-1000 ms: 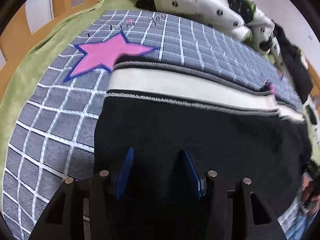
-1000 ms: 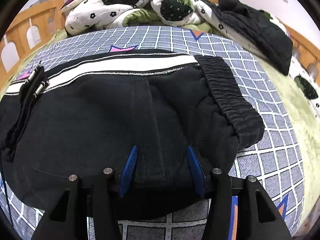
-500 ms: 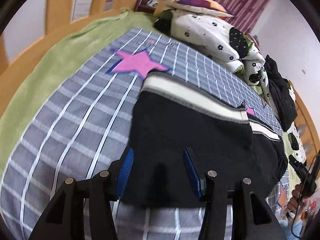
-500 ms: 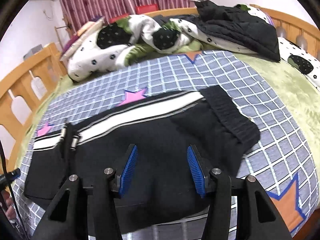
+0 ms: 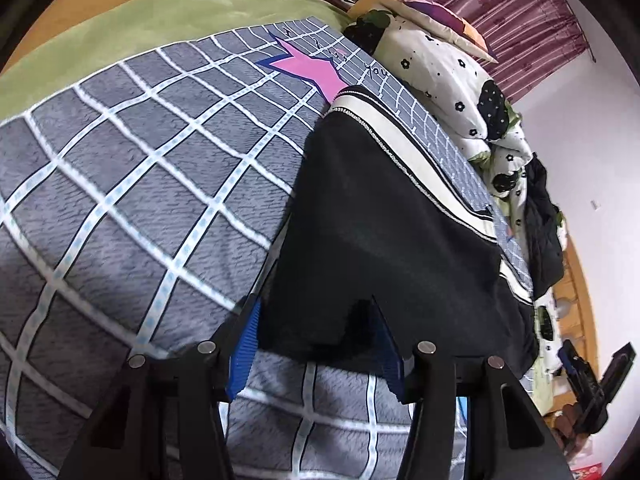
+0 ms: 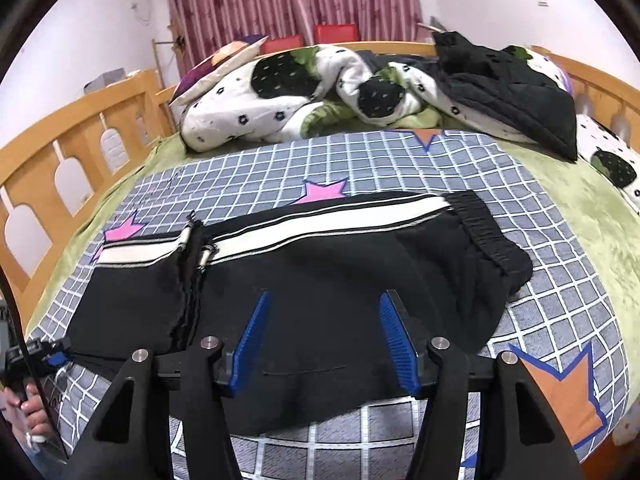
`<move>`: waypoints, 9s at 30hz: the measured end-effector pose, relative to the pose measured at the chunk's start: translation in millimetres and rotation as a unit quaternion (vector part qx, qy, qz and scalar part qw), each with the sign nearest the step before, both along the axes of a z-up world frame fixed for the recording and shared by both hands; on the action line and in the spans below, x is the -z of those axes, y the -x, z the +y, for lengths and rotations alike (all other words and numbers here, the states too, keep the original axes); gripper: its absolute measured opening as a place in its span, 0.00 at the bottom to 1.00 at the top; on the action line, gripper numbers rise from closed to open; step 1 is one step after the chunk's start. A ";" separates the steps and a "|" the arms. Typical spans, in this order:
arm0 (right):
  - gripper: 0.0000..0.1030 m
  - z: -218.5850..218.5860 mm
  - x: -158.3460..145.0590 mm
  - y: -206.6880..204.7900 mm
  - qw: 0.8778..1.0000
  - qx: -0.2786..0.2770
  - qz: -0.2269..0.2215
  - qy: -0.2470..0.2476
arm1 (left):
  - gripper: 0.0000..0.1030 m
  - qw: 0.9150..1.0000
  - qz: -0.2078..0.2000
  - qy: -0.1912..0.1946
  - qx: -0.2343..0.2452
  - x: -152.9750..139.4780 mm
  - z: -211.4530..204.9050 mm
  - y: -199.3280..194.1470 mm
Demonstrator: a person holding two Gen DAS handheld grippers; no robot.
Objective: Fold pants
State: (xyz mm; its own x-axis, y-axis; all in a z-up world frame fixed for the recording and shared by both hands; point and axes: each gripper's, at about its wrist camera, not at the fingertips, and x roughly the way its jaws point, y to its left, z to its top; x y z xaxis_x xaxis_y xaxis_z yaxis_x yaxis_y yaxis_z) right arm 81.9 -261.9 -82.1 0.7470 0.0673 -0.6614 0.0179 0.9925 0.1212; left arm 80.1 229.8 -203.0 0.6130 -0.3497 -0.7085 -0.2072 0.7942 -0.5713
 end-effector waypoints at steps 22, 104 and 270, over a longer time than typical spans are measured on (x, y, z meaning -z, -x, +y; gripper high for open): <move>0.55 -105.8 16.9 22.3 0.997 0.075 -0.008 -0.011 | 0.11 0.943 -0.159 -0.240 0.169 -163.9 -261.2 -23.7; 0.15 -183.9 56.6 -29.8 0.994 -0.002 0.065 -0.089 | 0.24 0.947 -0.089 -0.180 0.250 -35.5 -305.7 19.0; 0.46 33.4 26.5 7.5 0.992 -0.125 0.009 0.013 | 0.33 0.946 -0.118 -0.241 0.180 -72.2 -125.4 55.5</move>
State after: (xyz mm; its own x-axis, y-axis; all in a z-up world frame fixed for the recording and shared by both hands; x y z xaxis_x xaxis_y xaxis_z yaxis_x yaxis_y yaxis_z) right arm 74.5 -228.5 -108.6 0.6976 0.2317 -0.6780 -0.2265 0.9691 0.0982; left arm 24.6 104.4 -130.8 0.6769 -0.2369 -0.6969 0.2140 0.9692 -0.1216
